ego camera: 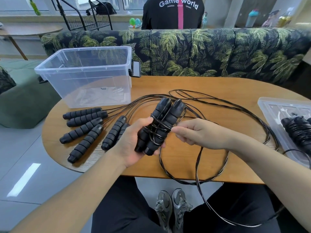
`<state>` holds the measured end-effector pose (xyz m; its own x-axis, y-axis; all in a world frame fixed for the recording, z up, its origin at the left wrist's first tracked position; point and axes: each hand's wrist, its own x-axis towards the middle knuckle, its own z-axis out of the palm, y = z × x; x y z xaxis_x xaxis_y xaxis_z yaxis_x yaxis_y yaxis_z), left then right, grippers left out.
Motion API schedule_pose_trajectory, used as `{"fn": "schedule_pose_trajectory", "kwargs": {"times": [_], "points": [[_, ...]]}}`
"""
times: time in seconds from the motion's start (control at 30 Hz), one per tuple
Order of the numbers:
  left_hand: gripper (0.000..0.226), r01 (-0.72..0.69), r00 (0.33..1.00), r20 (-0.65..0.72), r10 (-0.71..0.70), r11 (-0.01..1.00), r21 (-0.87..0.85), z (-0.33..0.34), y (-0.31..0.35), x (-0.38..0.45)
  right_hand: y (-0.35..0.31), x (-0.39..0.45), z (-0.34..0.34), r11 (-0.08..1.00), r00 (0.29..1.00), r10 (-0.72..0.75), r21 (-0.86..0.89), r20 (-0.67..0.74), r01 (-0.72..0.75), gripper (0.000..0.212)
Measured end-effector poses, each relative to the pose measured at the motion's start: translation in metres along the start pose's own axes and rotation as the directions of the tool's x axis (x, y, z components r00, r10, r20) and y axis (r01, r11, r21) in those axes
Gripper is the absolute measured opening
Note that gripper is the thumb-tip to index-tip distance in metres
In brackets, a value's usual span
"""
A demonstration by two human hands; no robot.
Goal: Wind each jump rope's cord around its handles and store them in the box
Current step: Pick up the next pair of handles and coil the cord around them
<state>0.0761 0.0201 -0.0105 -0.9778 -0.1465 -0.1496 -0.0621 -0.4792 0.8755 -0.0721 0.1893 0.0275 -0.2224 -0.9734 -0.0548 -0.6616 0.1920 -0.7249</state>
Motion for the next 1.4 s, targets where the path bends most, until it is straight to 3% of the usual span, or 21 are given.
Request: {"fn": "schedule_pose_trajectory", "kwargs": {"times": [0.1,0.2,0.33,0.43,0.5,0.6,0.7,0.83,1.0,1.07,1.2,1.27,1.4], "points": [[0.052,0.002,0.995,0.095,-0.004,1.000,0.015,-0.002,-0.002,-0.001,0.005,-0.002,-0.004,0.992,0.994,-0.034,0.124,0.102,0.022,0.035],[0.060,0.008,0.995,0.099,-0.006,1.000,-0.014,-0.008,0.003,-0.002,0.015,-0.004,-0.011,0.962,0.987,-0.046,0.274,0.156,0.001,0.029],[0.065,0.053,0.991,0.118,-0.065,0.994,0.099,-0.017,0.014,-0.007,0.022,0.002,-0.017,0.991,0.998,0.007,0.131,0.062,-0.015,0.041],[0.077,0.053,0.970,0.212,-0.121,0.951,0.303,-0.018,0.022,-0.006,0.026,0.010,-0.023,0.995,0.995,0.092,0.026,0.037,-0.093,0.067],[0.069,0.061,0.964,0.216,-0.155,0.920,0.388,-0.019,0.029,-0.003,0.025,0.016,-0.028,0.988,0.988,0.152,-0.021,0.040,-0.152,0.068],[0.040,0.055,0.965,0.191,-0.182,0.848,0.528,-0.019,0.040,0.000,0.018,0.023,-0.032,0.977,0.977,0.206,-0.061,0.053,-0.203,0.054],[0.028,0.009,0.965,0.166,-0.201,0.662,0.749,-0.010,0.054,0.001,0.010,0.028,-0.037,0.968,0.968,0.246,-0.061,0.046,-0.243,0.035],[0.029,-0.060,0.962,0.151,-0.227,0.365,0.929,0.000,0.065,0.003,0.001,0.034,-0.041,0.937,0.933,0.342,0.040,0.110,-0.348,0.028],[0.031,-0.058,0.986,0.028,-0.164,-0.175,0.983,0.013,0.058,0.005,-0.008,0.039,-0.038,0.864,0.906,0.398,0.274,0.143,-0.422,0.030],[0.036,-0.009,0.997,-0.015,-0.082,-0.287,0.958,0.012,0.053,0.006,-0.015,0.040,-0.035,0.867,0.899,0.418,0.237,0.130,-0.438,0.036],[0.064,0.062,0.998,-0.064,0.006,-0.337,0.939,0.007,0.045,0.011,-0.027,0.036,-0.022,0.872,0.892,0.440,0.190,0.100,-0.452,0.039],[0.060,0.071,0.997,-0.060,0.044,-0.348,0.935,0.005,0.043,0.011,-0.031,0.034,-0.014,0.883,0.902,0.423,0.182,0.090,-0.433,0.036],[0.041,0.139,0.987,-0.122,0.106,-0.176,0.975,0.004,0.033,0.015,-0.033,0.030,-0.001,0.900,0.915,0.401,0.167,0.049,-0.404,0.029]]}}
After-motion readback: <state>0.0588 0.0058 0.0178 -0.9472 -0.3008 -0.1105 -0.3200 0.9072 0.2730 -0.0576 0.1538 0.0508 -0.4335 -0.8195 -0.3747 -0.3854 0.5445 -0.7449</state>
